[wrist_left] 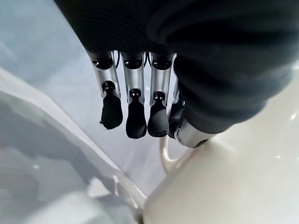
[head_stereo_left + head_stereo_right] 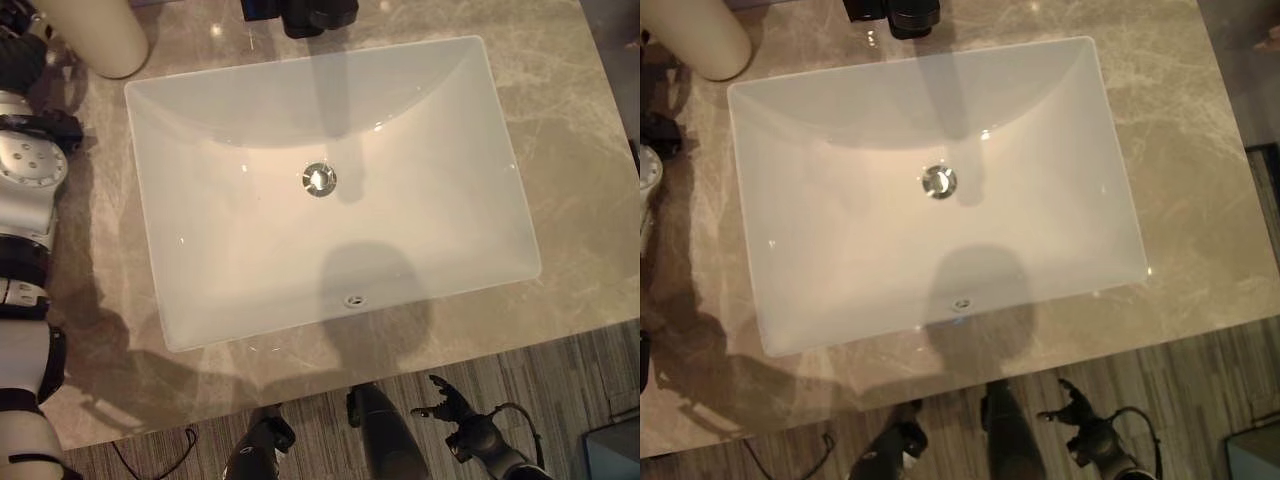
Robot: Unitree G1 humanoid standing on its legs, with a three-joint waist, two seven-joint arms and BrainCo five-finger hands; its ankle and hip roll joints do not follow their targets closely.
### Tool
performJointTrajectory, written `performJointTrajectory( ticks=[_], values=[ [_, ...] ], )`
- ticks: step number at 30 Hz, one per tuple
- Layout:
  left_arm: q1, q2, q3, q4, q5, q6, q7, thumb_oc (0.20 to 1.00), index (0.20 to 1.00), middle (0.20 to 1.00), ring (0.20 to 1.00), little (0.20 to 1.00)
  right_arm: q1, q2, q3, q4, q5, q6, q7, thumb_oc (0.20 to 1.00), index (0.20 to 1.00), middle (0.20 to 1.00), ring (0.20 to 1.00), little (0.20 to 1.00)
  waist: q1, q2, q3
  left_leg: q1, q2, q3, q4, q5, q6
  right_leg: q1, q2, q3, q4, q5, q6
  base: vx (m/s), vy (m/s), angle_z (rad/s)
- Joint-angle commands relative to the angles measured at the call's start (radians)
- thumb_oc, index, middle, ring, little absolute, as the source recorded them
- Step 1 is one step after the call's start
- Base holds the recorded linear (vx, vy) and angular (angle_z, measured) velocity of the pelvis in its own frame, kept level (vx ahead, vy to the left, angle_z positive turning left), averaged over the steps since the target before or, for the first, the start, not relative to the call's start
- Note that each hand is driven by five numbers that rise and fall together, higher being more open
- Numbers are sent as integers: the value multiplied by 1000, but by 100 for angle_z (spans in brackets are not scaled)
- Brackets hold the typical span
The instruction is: Put brush and paste in cup on sink, flatten towel.
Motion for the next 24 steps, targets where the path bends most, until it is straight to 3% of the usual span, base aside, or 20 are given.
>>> performJointTrajectory(
  ticks=[1, 24],
  values=[
    [-11, -60, -61, 30, 53, -8, 15, 200, 200, 200, 200, 200, -24, -22, 18, -25, 2, -9, -9, 1000, 1000, 1000, 1000, 1000, -23, 11, 50, 72, 46, -71, 7, -7, -104, 10, 11, -46, -1, 28, 82, 0, 0, 0],
    [-35, -145, -85, -65, 62, -14, 8, 200, 200, 200, 200, 200, -12, -30, 16, -34, 2, -5, -7, 1000, 1000, 1000, 1000, 1000, -37, -9, 65, 87, 70, -40, 7, 6, -111, 8, 33, -31, -1, 30, 74, -15, -27, -3]
  ],
)
